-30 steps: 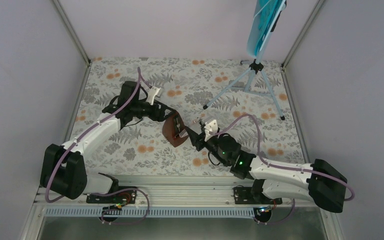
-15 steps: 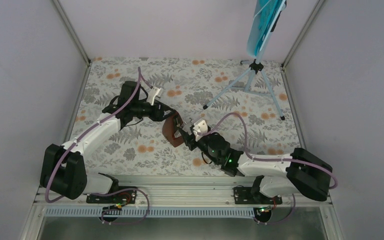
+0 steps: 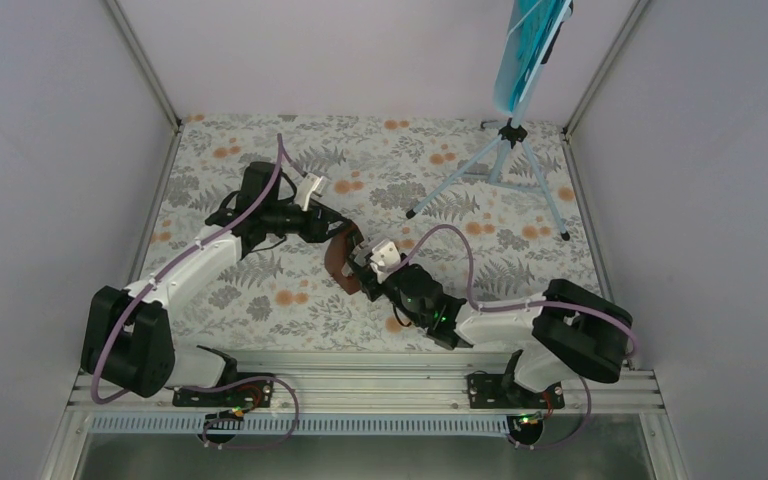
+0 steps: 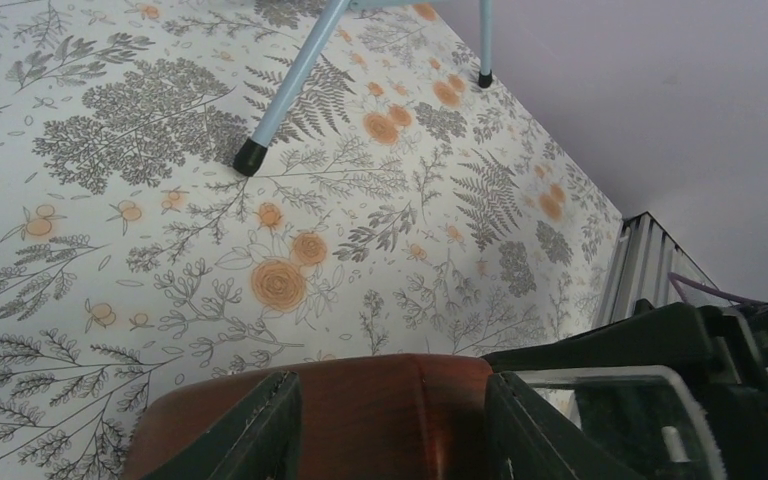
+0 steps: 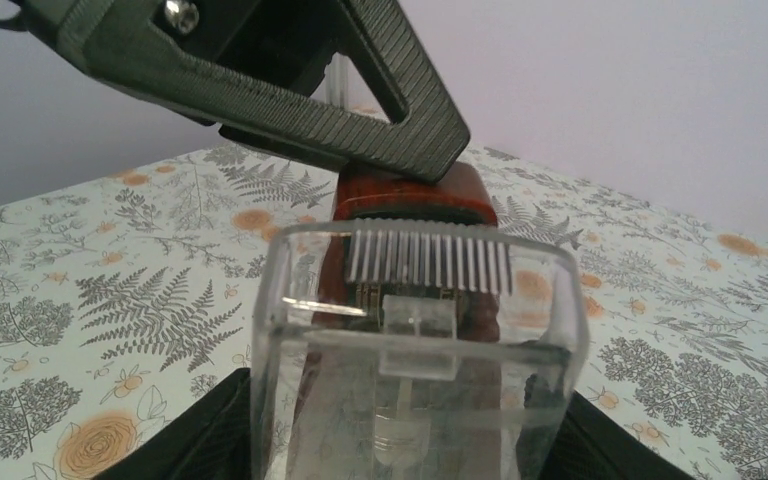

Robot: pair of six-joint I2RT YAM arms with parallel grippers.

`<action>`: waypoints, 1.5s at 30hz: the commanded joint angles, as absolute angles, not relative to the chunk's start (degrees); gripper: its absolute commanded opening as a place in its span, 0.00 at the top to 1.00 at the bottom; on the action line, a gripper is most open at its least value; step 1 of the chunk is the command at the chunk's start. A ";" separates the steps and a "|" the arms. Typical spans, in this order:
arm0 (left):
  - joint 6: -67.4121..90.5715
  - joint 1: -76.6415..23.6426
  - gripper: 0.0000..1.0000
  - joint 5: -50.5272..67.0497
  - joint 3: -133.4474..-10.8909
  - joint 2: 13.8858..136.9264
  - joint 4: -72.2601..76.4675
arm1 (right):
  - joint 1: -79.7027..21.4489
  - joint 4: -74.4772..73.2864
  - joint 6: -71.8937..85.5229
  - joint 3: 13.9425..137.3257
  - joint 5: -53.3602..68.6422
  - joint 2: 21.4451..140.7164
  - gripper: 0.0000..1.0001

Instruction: Pack up the instrument practice props

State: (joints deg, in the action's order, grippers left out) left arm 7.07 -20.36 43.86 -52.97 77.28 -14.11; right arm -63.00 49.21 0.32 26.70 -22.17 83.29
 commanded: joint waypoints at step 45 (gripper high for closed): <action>5.05 -20.13 0.56 44.82 -52.39 79.46 -15.71 | -58.70 56.19 -4.88 26.16 -16.95 86.12 0.52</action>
